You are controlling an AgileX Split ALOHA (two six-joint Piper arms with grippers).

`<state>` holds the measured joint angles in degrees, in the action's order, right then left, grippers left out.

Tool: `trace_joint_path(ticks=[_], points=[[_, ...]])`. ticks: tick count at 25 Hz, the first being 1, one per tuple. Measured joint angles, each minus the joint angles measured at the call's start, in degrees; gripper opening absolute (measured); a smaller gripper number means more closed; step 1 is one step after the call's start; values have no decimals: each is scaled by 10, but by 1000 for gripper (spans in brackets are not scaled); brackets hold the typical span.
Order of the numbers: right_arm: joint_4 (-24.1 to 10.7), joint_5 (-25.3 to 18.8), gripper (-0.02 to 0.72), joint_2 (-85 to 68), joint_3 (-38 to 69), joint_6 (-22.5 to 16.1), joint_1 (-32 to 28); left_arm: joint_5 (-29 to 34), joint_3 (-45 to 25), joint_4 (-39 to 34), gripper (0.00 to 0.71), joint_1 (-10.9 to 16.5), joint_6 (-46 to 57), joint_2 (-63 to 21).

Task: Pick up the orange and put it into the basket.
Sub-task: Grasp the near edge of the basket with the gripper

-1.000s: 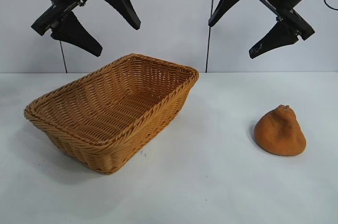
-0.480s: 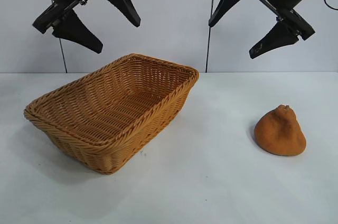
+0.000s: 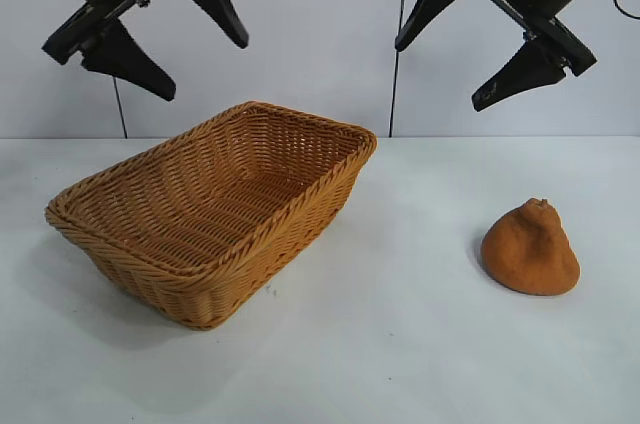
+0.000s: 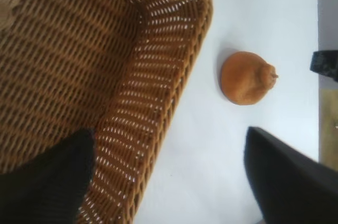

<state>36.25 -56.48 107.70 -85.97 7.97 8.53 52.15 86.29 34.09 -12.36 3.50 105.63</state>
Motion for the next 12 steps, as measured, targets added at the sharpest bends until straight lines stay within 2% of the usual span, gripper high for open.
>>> trace_joint_path(ticks=[5, 9, 12], points=[[0, 0, 631, 0, 0, 0, 0, 29, -29, -108, 559, 6, 119, -57], [0, -1, 631, 0, 0, 0, 0, 20, -106, -163, 559, 6, 224, -123], [0, -1, 631, 0, 0, 0, 0, -18, -182, -172, 559, 6, 307, -169]])
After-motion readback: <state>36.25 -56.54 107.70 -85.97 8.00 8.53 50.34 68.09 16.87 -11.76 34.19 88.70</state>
